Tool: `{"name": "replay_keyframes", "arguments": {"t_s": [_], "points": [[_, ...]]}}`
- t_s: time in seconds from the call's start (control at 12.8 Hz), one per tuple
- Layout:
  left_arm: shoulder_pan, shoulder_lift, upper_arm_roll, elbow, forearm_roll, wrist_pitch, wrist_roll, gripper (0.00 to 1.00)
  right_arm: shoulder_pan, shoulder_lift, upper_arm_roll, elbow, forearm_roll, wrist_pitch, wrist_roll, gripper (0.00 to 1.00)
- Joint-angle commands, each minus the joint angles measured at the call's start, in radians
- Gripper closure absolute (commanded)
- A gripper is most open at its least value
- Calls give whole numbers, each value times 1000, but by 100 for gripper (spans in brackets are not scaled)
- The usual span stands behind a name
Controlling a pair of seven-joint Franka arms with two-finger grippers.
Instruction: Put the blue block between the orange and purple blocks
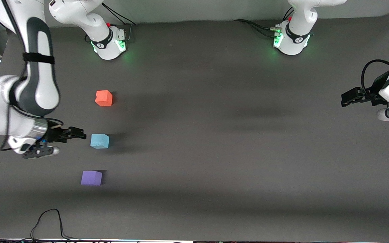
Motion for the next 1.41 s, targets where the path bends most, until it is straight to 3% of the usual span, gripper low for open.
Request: {"name": "replay_keyframes", "arguments": {"t_s": [0.0,0.23,0.47,0.63,0.7,0.78,1.02,1.33], "points": [[-5,-11,5,-17,1,21,9,0,11,-13,-5,162,-93,-147,80,0],[-5,-9,5,-18,1,21,9,0,54,-79,-5,259,-159,-242,144,0],[-7,-5,5,-17,1,22,9,0,130,-147,-7,290,-248,-265,244,0],[-5,-5,5,-17,1,22,9,0,127,-158,7,302,-274,-288,285,0],[-5,-5,5,-17,1,22,9,0,98,-158,44,302,-275,-300,299,0],[-5,-5,5,-17,1,22,9,0,7,-164,131,302,-278,-313,309,0],[-7,-3,5,-18,1,23,9,0,-261,-243,474,265,-389,-313,391,0],[-5,-3,5,-18,1,22,9,0,-565,-302,778,196,-393,-299,417,0]]}}
